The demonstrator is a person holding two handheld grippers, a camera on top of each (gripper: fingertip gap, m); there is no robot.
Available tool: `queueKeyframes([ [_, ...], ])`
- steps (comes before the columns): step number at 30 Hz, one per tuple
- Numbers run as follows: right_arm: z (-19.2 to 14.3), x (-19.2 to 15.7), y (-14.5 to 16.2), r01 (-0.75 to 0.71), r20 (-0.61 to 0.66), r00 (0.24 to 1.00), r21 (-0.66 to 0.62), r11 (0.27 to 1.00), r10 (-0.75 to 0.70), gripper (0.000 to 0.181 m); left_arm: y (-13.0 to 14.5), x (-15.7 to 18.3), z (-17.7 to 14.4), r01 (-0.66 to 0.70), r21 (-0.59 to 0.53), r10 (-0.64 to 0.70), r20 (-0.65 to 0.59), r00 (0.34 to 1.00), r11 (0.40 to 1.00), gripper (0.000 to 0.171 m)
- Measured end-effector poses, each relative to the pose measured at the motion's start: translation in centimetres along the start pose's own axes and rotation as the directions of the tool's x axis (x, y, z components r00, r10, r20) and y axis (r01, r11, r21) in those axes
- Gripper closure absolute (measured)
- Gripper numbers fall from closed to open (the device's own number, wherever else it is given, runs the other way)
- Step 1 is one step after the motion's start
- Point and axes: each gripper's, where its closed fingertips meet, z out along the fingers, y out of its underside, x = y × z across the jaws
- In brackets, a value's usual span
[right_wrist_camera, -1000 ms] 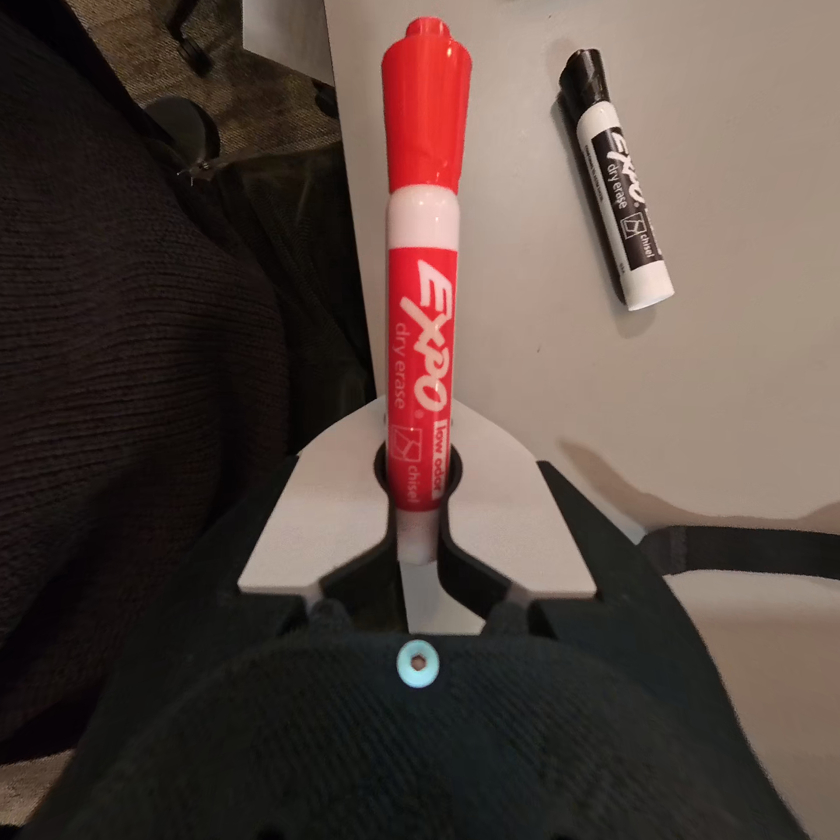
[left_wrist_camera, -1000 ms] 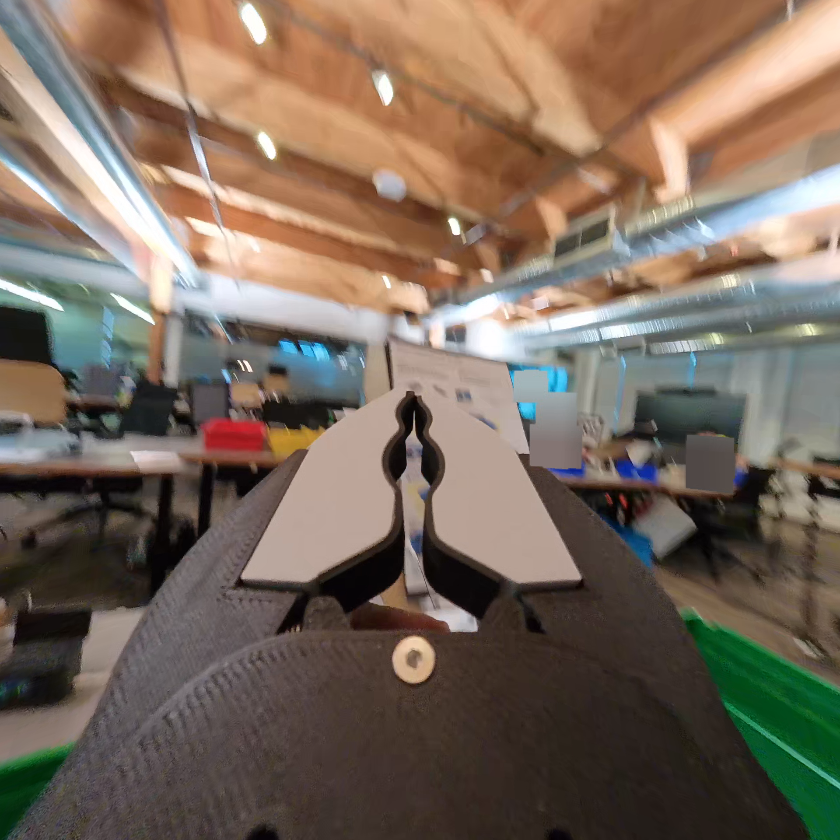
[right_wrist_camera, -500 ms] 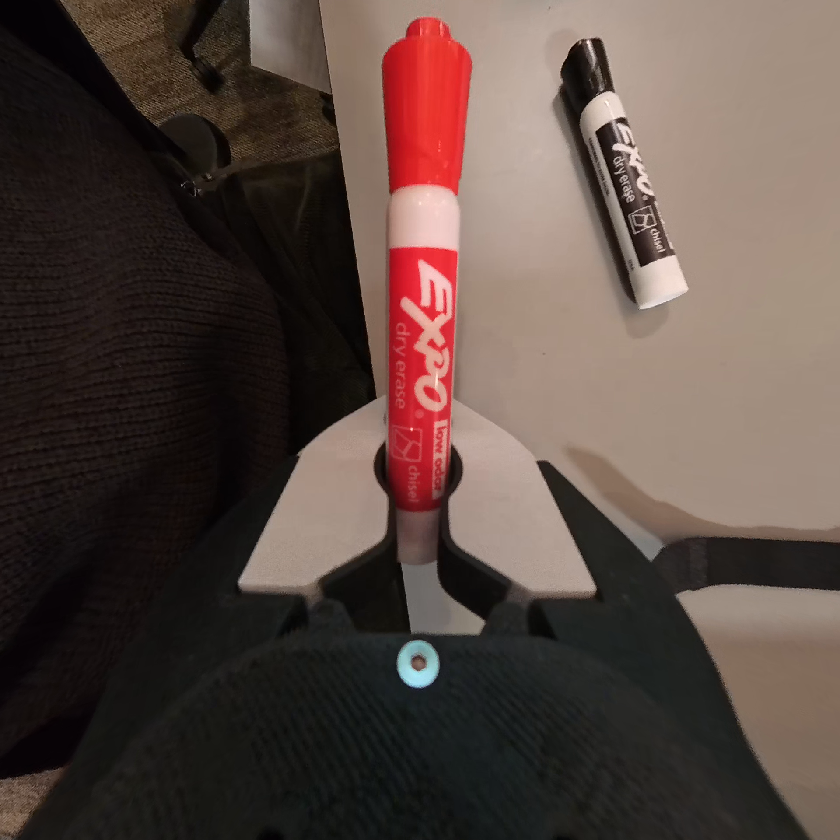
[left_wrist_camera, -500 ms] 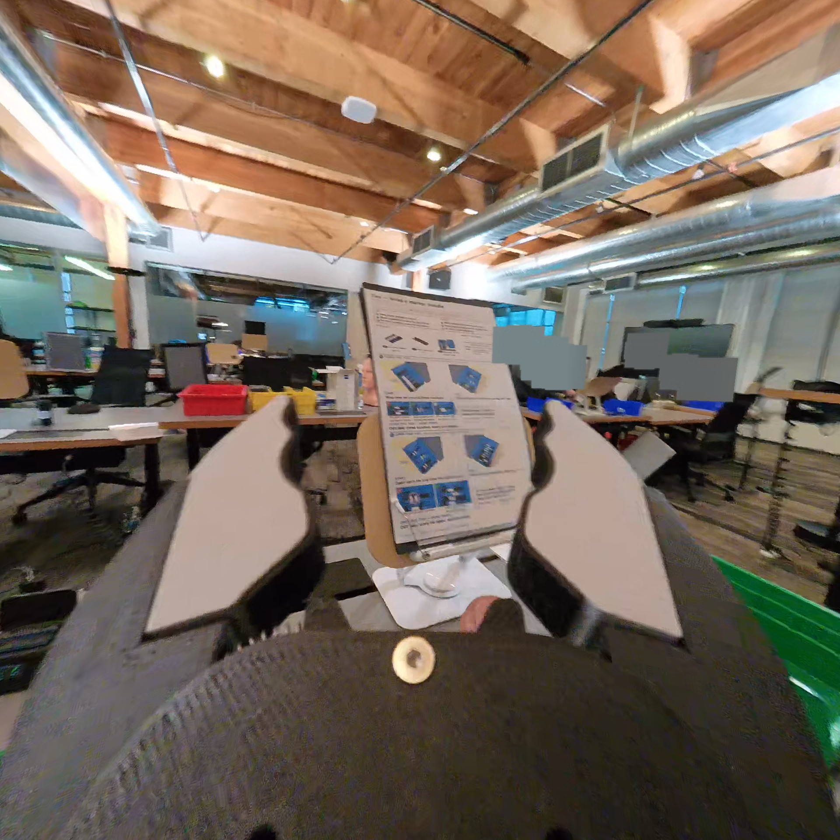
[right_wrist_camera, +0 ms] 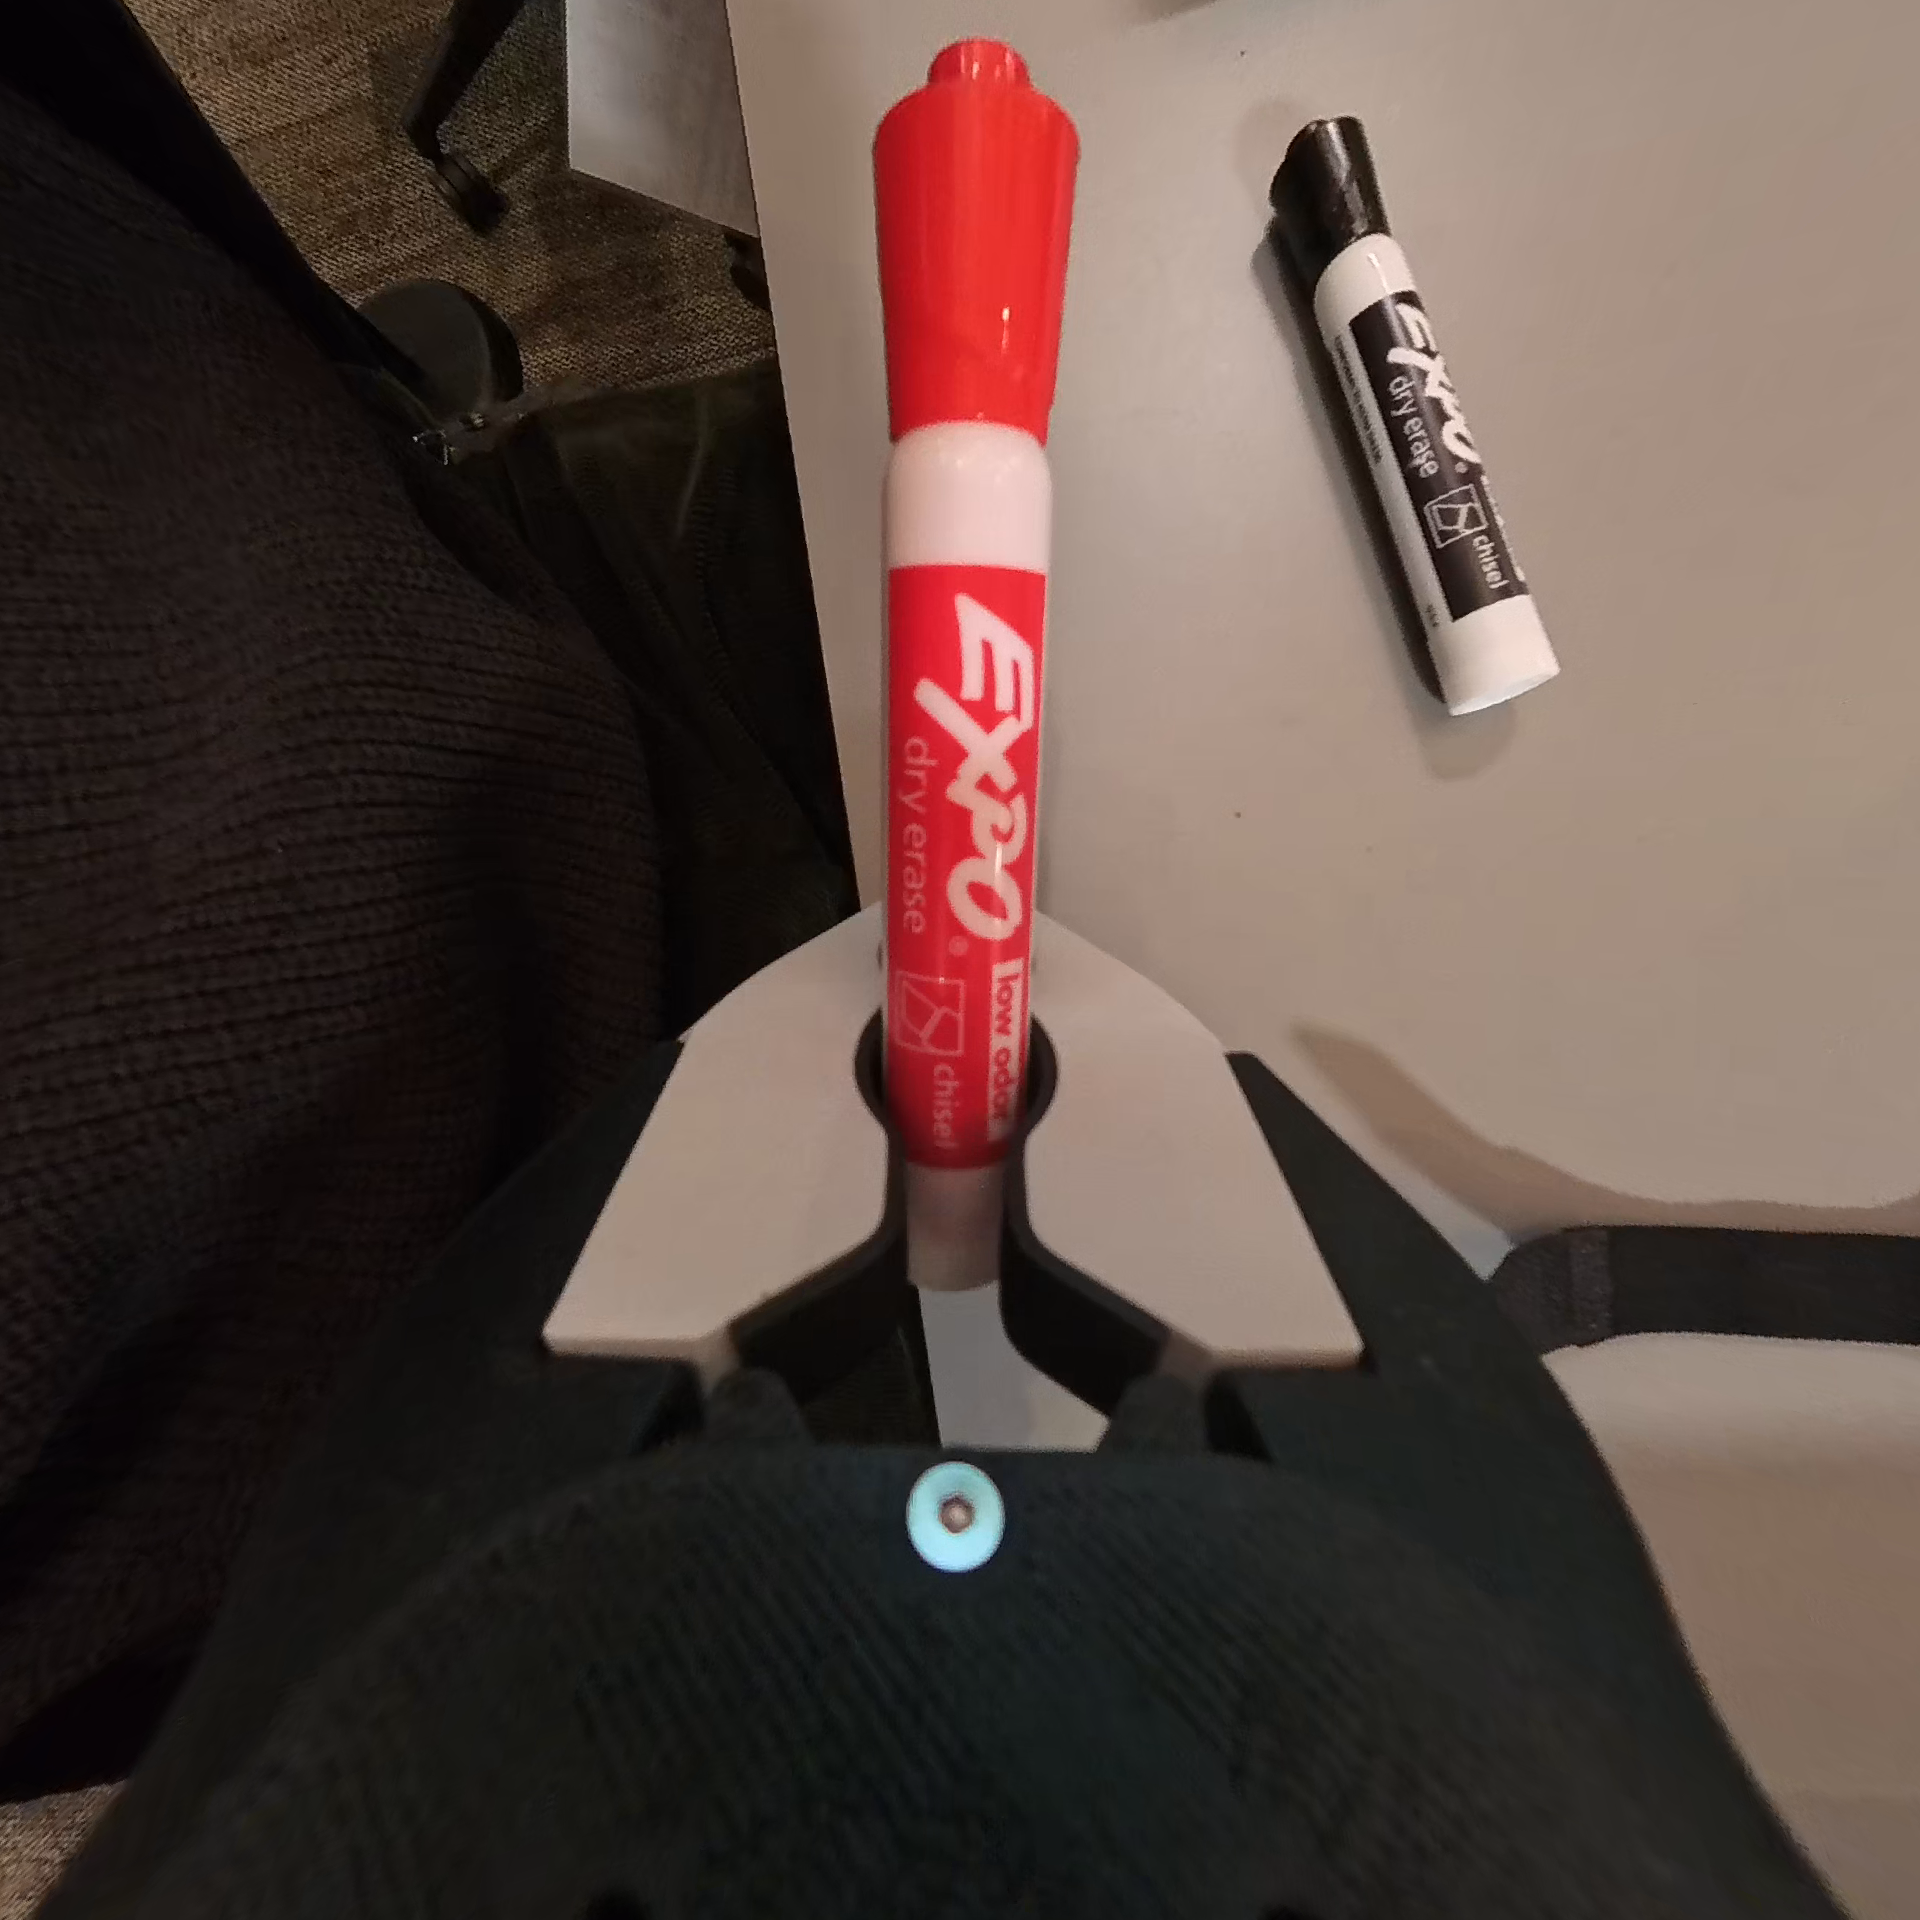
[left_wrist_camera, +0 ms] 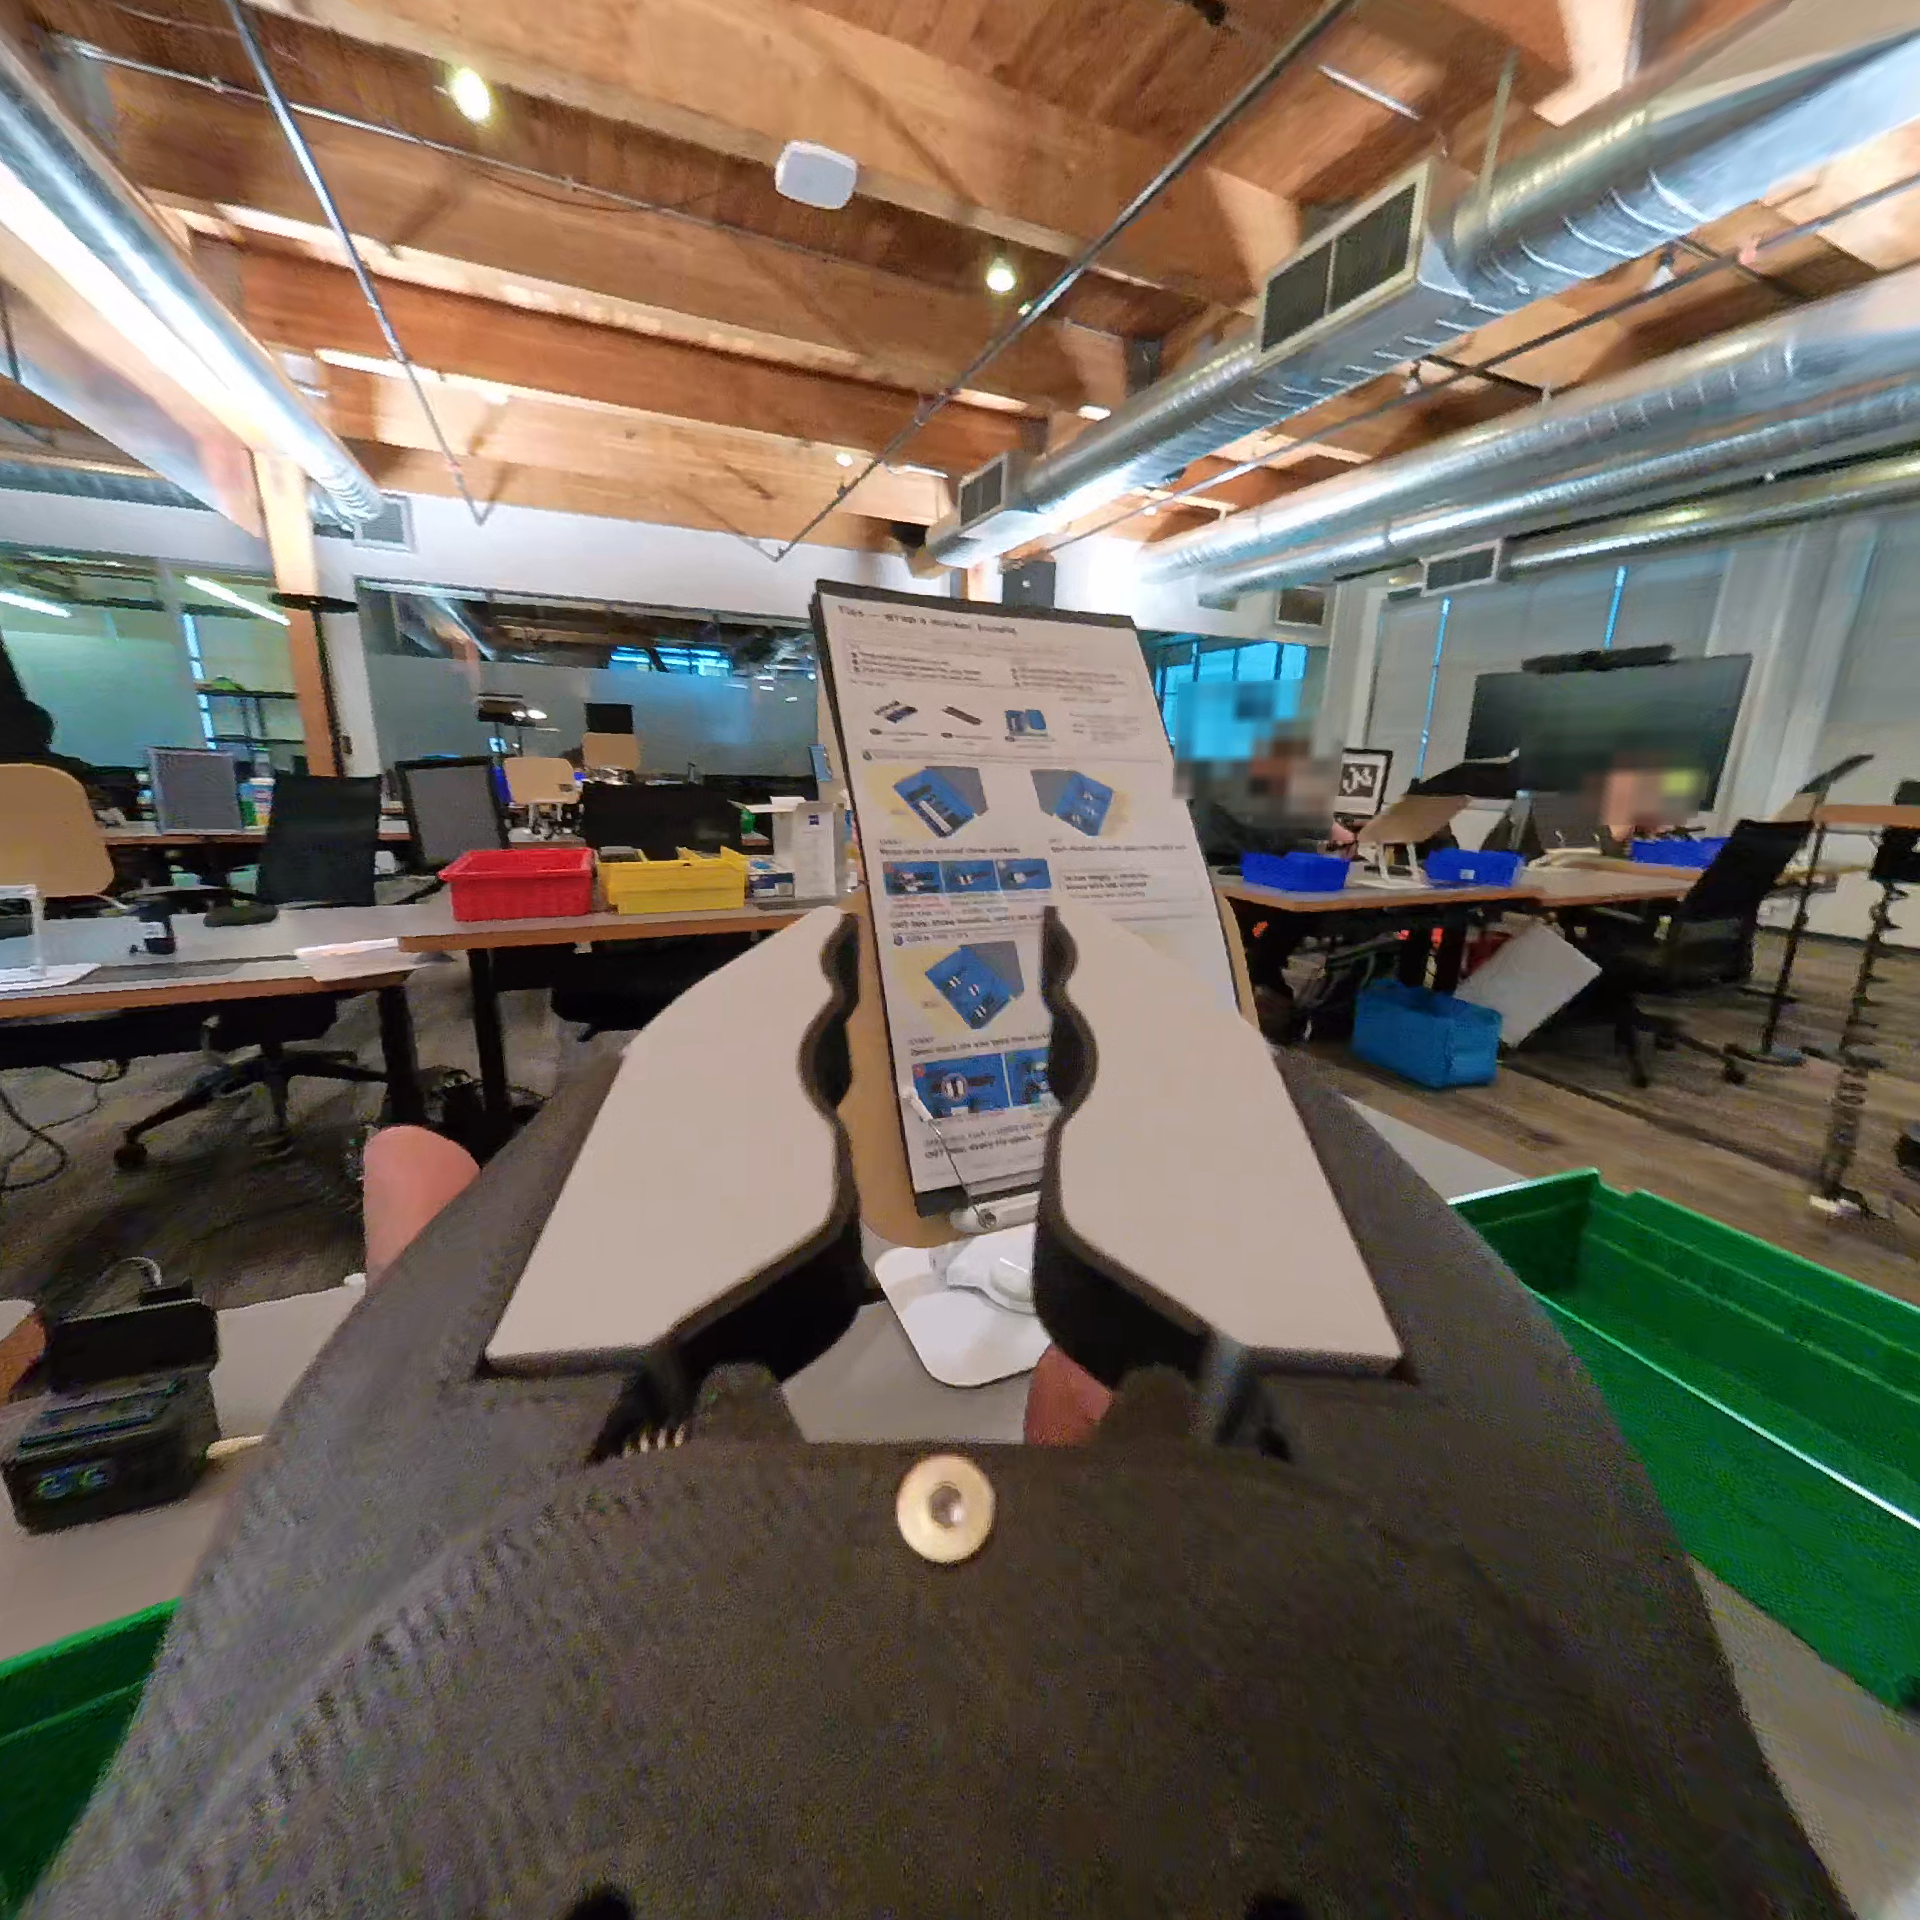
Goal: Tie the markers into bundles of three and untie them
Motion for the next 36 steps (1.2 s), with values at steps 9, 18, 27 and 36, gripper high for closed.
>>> queueKeyframes([
  [9,-0.2,0.4,0.0,-0.017,-0.008,1.0,0.01,1.0,0.017,0.166,5.9,6.2,0.4,0.014,-0.247,-0.098,-0.328,0.94,0.969,0.027],
  [18,-0.7,1.0,0.1,-0.033,-0.026,0.999,0.027,0.999,0.034,0.166,10.5,9.6,-0.4,-0.203,-0.328,0.029,-0.466,0.885,0.923,0.029],
  [27,-1.6,2.3,0.3,-0.028,-0.099,0.995,0.032,0.999,0.031,0.166,24.0,10.8,-2.5,-0.214,-0.7,-0.182,-0.446,0.876,0.681,0.05],
  [36,-1.6,2.7,1.3,-0.047,-0.084,0.995,0.005,0.999,0.047,0.166,28.1,14.7,-5.6,-0.189,-0.809,-0.415,-0.468,0.78,0.557,0.05],
])
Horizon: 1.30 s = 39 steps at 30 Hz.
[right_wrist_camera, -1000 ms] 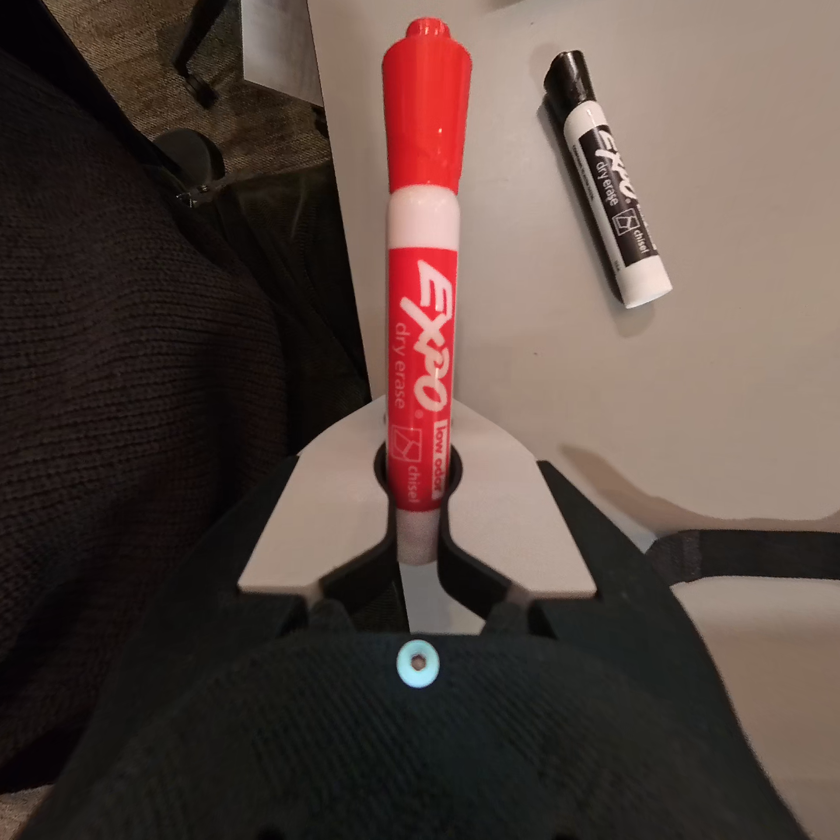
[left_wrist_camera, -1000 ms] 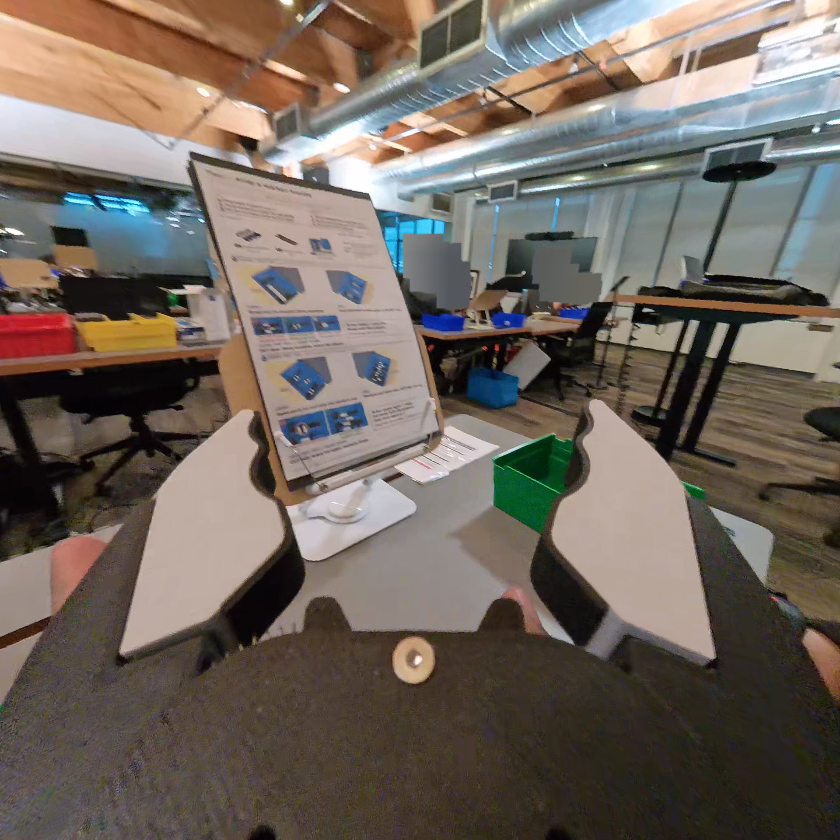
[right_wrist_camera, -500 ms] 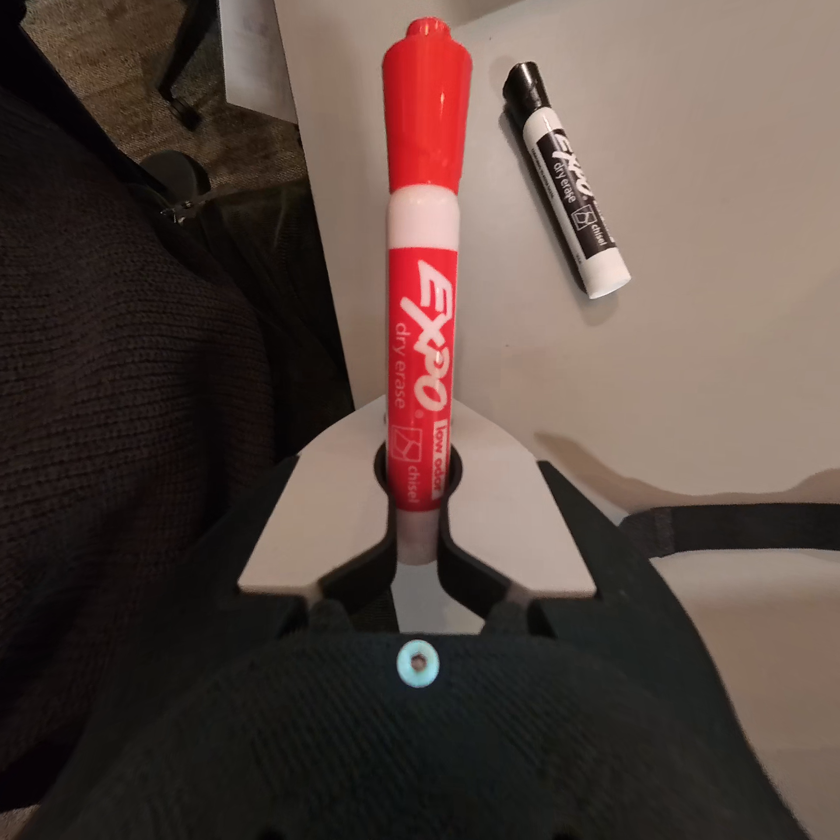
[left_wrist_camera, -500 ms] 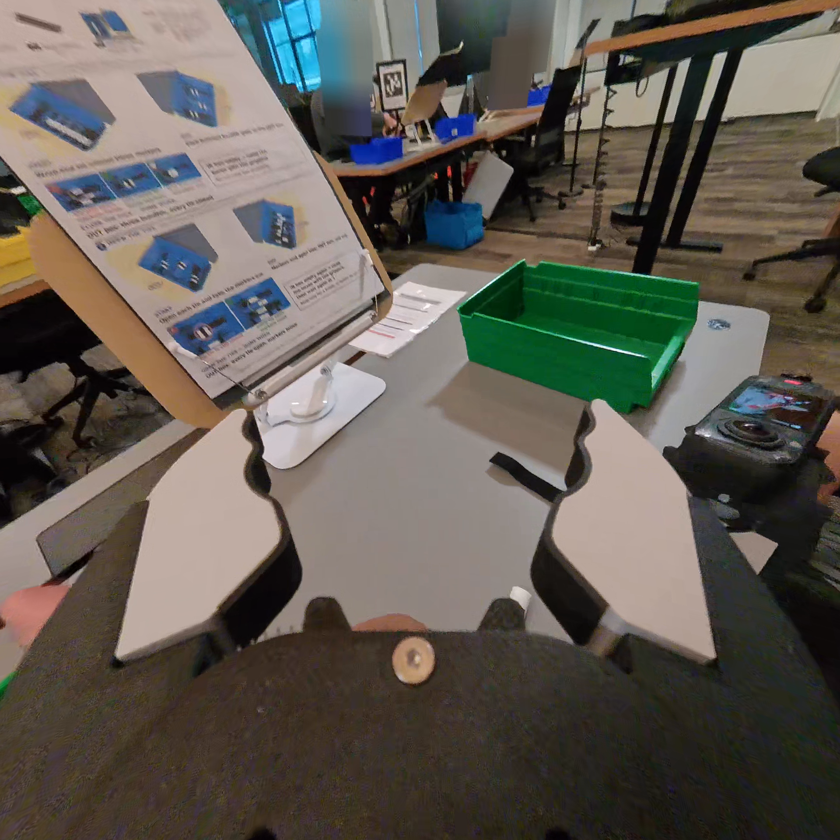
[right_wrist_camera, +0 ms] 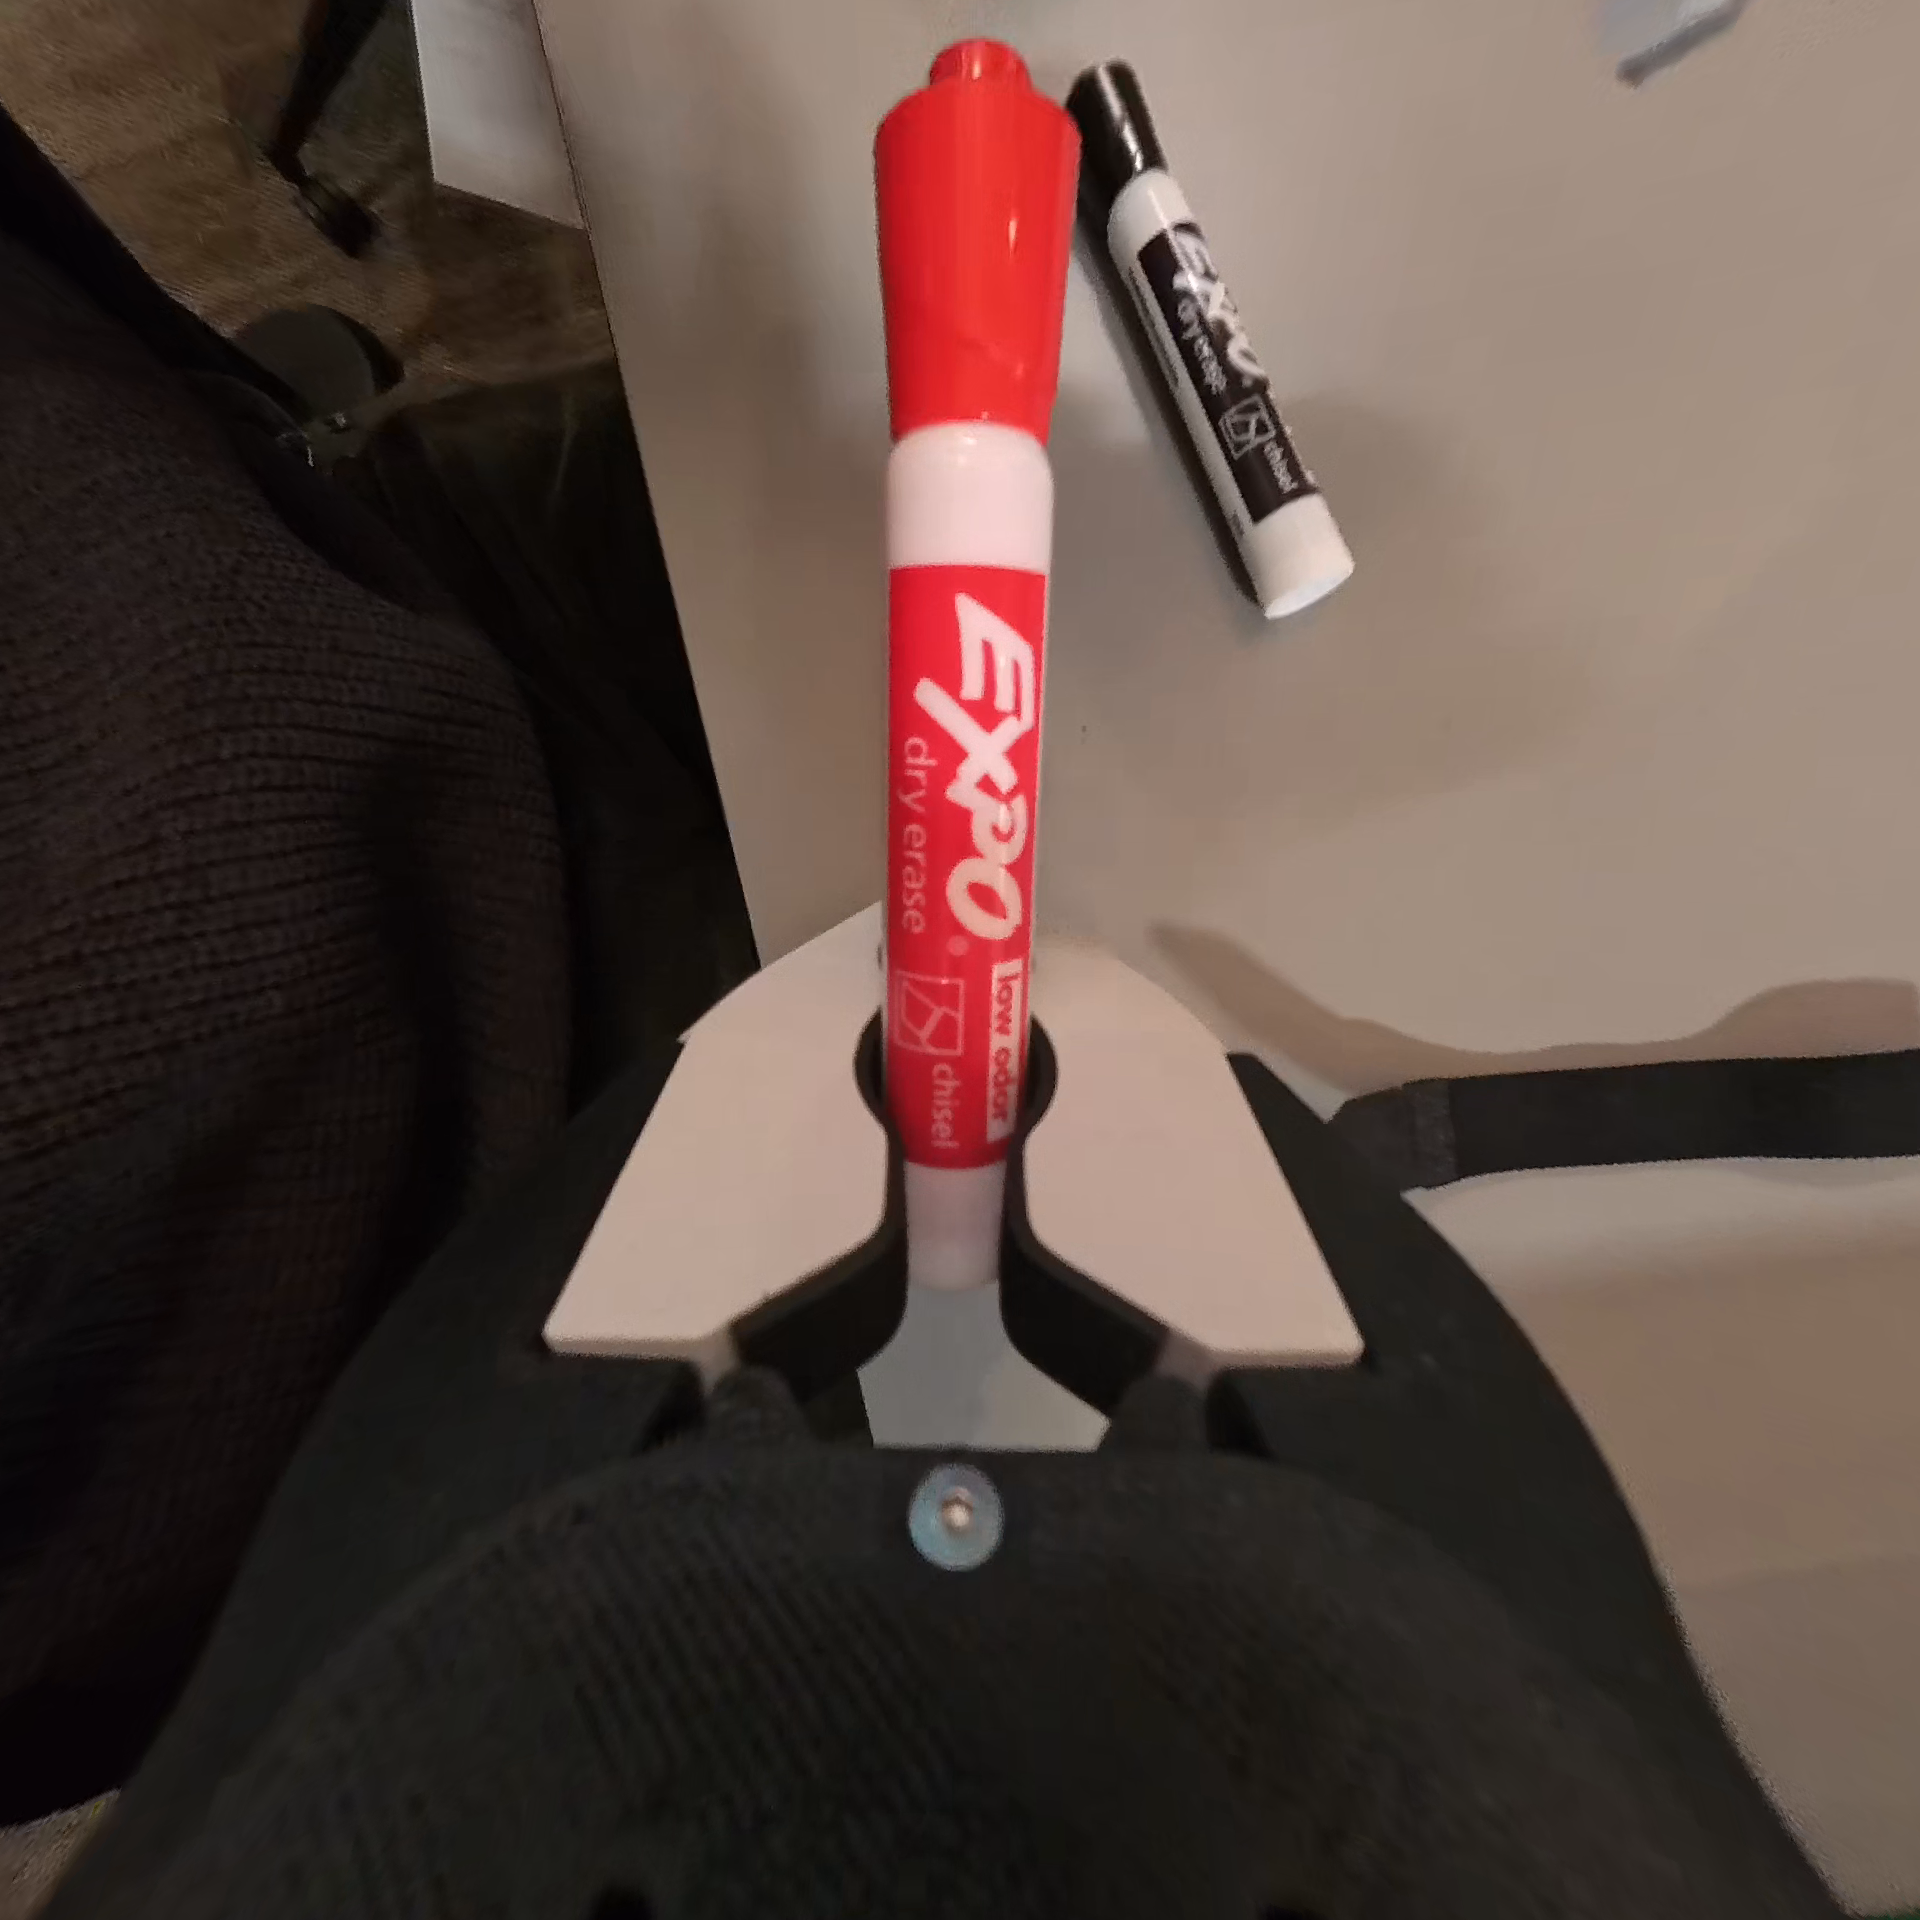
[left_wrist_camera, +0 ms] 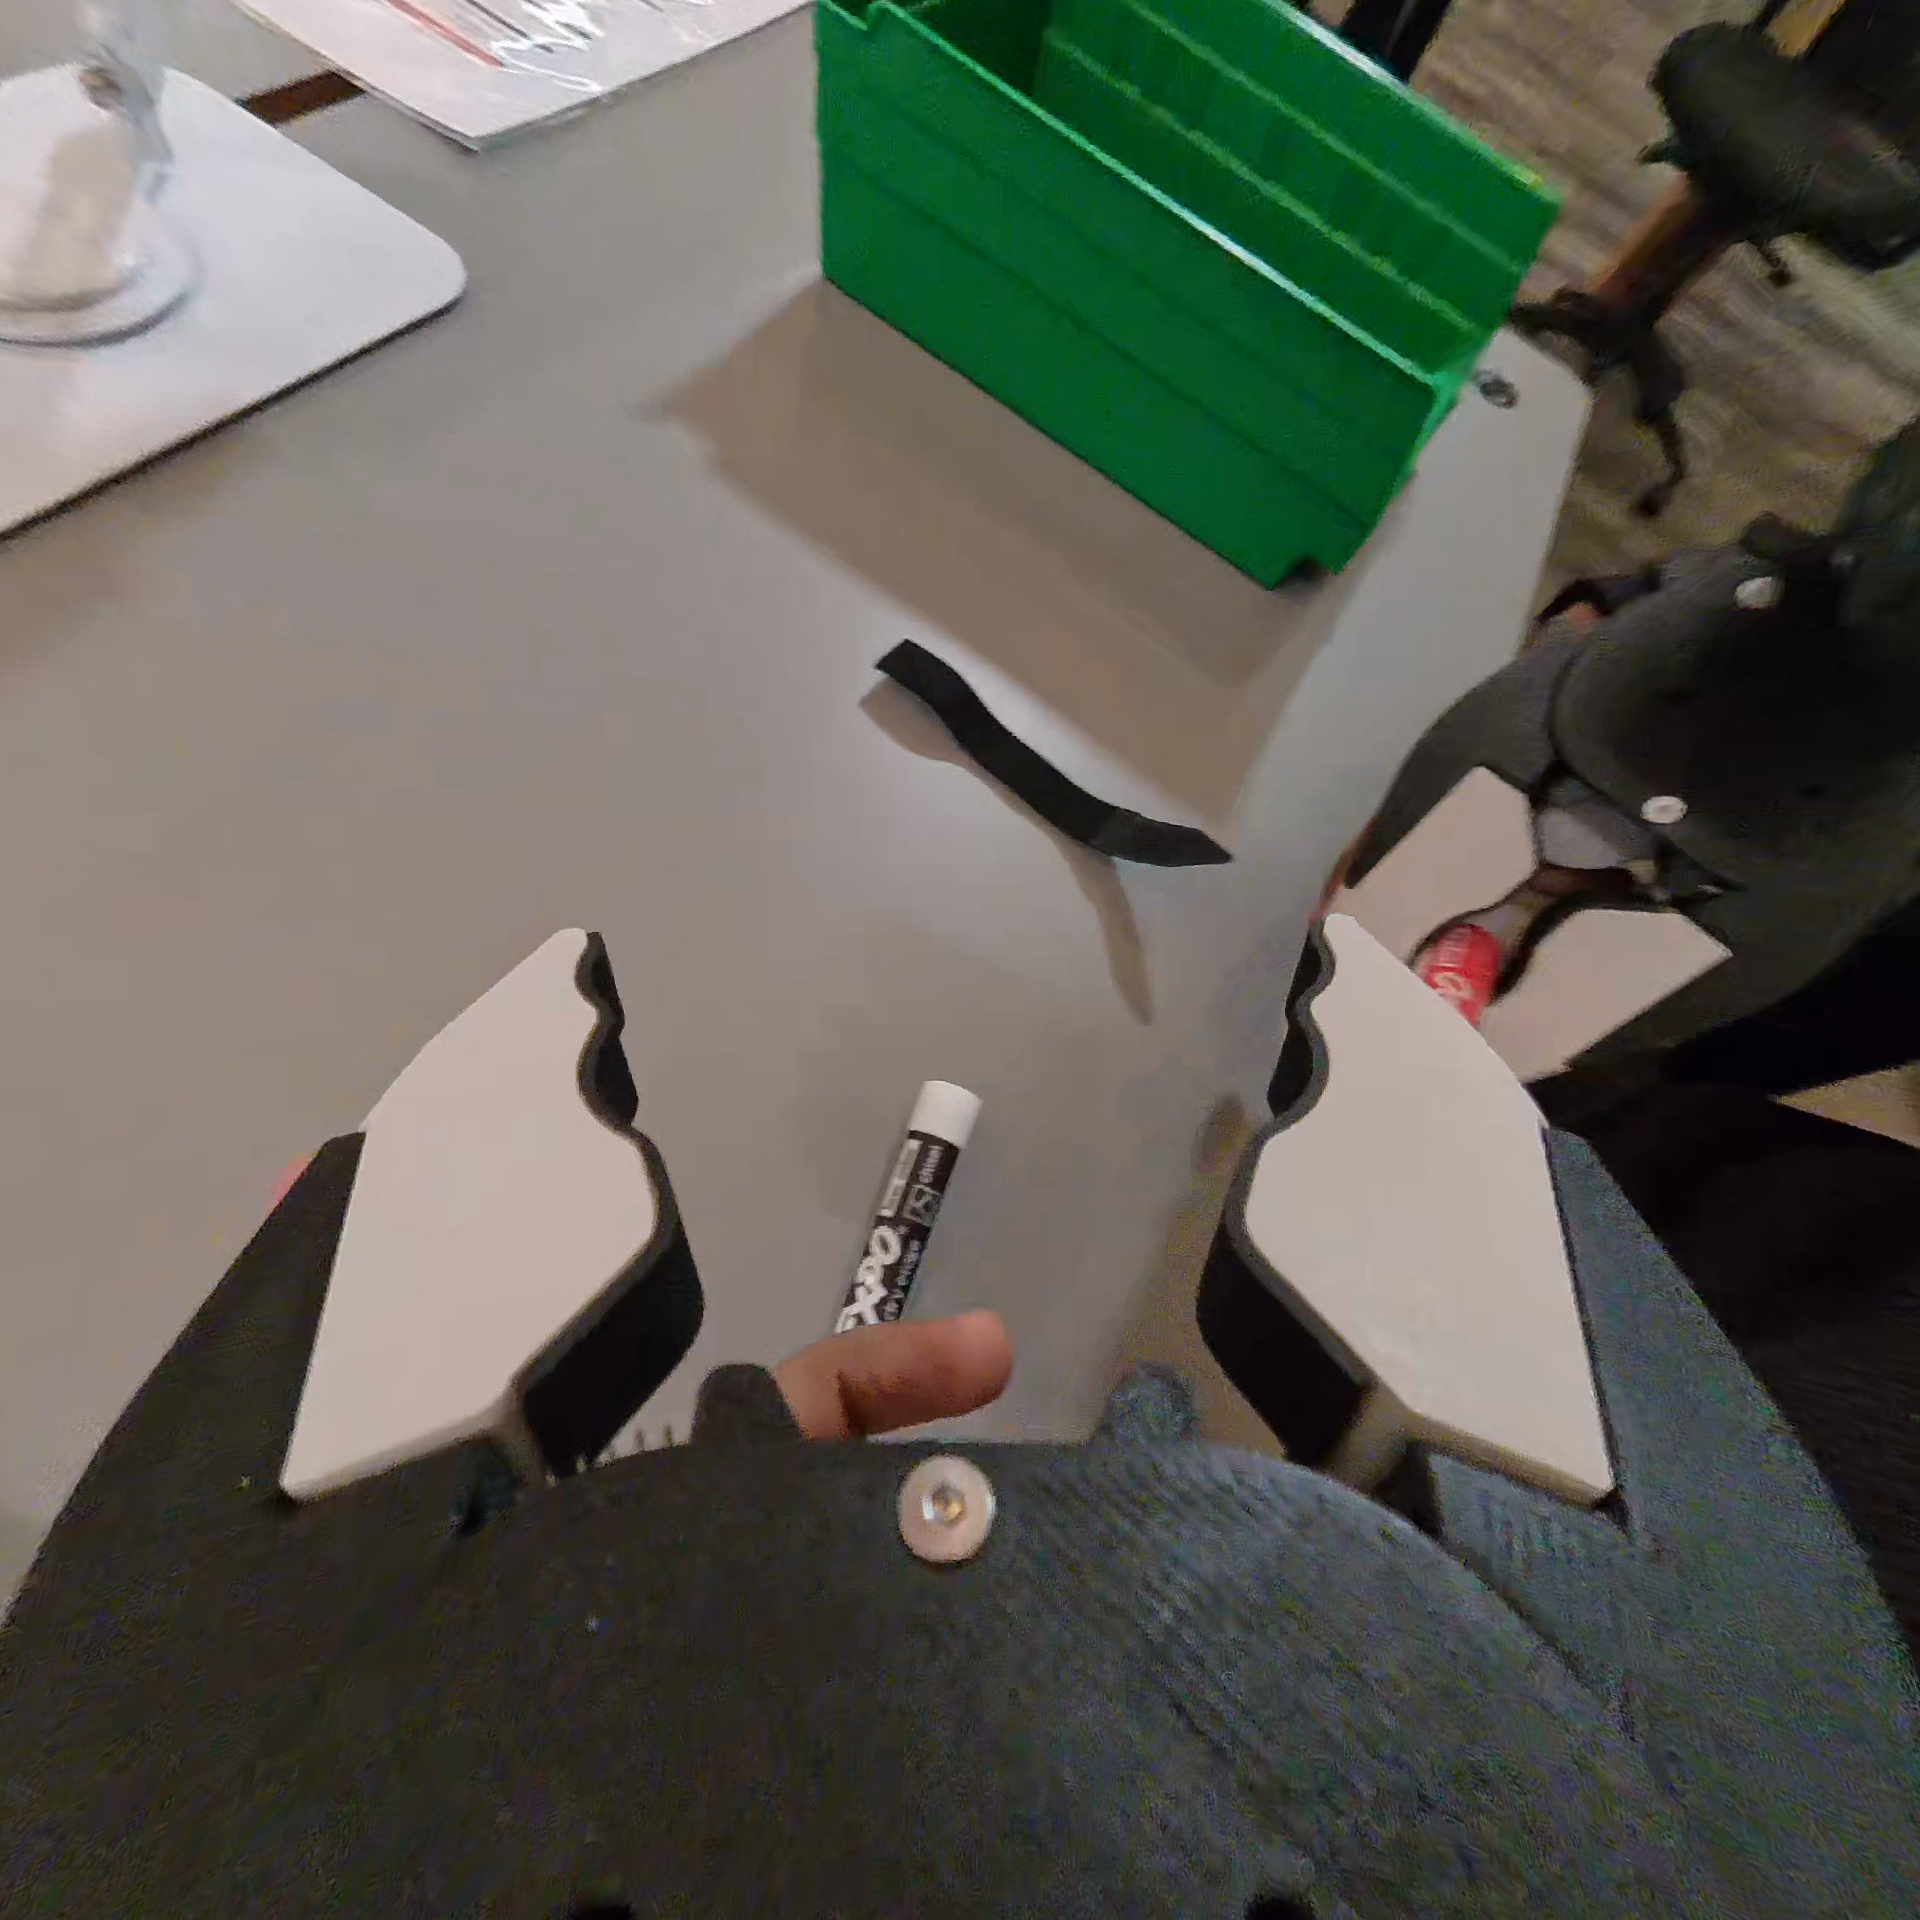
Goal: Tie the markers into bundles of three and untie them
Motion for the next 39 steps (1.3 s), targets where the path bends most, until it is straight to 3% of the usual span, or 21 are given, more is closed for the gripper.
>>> queueKeyframes([
  [4,-0.2,0.5,1.0,0.02,-0.009,1.0,-0.058,0.998,-0.021,0.166,0.0,2.3,-0.4,0.075,0.013,-0.07,-0.219,0.973,0.997,0.05],
  [7,-0.5,0.8,1.2,0.034,-0.019,0.999,-0.067,0.997,-0.036,0.166,0.0,1.4,-0.6,0.078,0.008,-0.074,-0.223,0.972,0.997,0.053],
  [9,-0.7,1.0,1.3,0.053,-0.029,0.998,-0.074,0.996,-0.055,0.166,-0.1,1.1,-0.8,0.085,-0.012,-0.086,-0.253,0.964,0.996,0.097],
  [10,-0.7,1.0,1.4,0.066,-0.039,0.997,-0.084,0.994,-0.069,0.166,-0.1,1.6,-1.0,0.099,-0.027,-0.103,-0.3,0.948,0.995,0.107],
  [14,-0.5,0.8,1.4,0.145,-0.075,0.985,-0.132,0.98,-0.156,0.166,2.0,4.1,-1.5,0.059,-0.238,-0.158,-0.42,0.894,0.969,0.102],
  [15,-0.4,0.7,1.3,0.169,-0.083,0.98,-0.146,0.975,-0.182,0.166,3.0,5.1,-1.9,0.022,-0.312,-0.172,-0.462,0.87,0.95,0.092],
  [18,0.0,0.3,0.7,0.253,-0.121,0.952,-0.202,0.946,-0.28,0.166,4.8,7.3,-2.5,0.029,-0.501,-0.315,-0.498,0.808,0.865,0.091],
  [22,0.0,0.8,-0.6,0.362,-0.211,0.882,-0.272,0.892,-0.422,0.166,7.6,8.0,-2.3,-0.066,-0.633,-0.313,-0.468,0.826,0.771,0.082],
  [30,0.0,0.1,-2.1,0.431,-0.222,0.849,-0.233,0.871,-0.48,0.166,10.6,12.4,-2.6,-0.257,-0.745,-0.358,-0.555,0.751,0.615,0.08],
  [39,0.6,-0.2,-1.8,0.431,-0.172,0.869,-0.201,0.88,-0.464,0.166,10.2,14.1,-1.8,-0.247,-0.773,-0.528,-0.594,0.608,0.585,0.085],
])
